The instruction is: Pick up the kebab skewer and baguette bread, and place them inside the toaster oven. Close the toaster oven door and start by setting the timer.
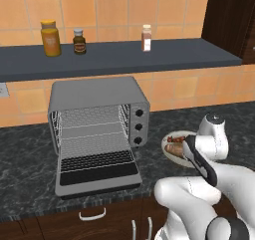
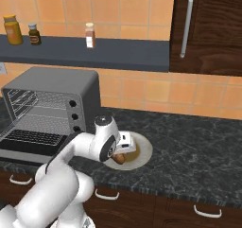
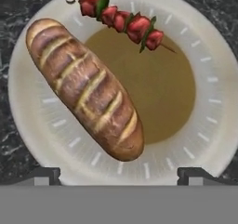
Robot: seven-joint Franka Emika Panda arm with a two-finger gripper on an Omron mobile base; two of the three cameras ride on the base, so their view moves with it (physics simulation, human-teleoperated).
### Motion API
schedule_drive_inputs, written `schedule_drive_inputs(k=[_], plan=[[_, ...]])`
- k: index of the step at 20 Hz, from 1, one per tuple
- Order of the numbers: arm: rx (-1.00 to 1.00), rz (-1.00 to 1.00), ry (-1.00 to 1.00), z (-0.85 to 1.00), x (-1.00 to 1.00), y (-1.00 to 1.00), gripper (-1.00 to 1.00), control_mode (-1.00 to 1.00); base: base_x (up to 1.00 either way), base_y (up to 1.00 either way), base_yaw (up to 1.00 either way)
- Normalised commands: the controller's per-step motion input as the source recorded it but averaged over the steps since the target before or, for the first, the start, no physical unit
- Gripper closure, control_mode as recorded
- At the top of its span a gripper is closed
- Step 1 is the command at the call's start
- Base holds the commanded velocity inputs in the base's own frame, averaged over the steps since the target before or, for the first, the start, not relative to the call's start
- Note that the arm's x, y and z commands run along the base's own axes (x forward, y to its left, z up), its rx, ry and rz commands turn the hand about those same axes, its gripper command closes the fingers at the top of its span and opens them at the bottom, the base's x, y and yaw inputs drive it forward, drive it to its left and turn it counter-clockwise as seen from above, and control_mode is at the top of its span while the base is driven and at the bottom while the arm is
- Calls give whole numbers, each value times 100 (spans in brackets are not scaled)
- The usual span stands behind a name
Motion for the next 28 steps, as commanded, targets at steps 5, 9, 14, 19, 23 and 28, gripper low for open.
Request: schedule_drive_inputs(k=[5, 9, 14, 19, 23, 28], plan=[[0, 9, 11, -32, 17, -1, -100, -100, 0, 0, 0], [-2, 16, 9, -36, 23, -13, -100, -100, 0, 0, 0], [0, 11, 7, -28, 15, -2, -100, -100, 0, 0, 0], [0, 5, 3, -18, 10, 0, -100, -100, 0, 0, 0], [0, 0, 3, -6, -6, 0, 100, -100, 0, 0, 0], [1, 0, 1, 52, -61, 4, 100, -100, 0, 0, 0]])
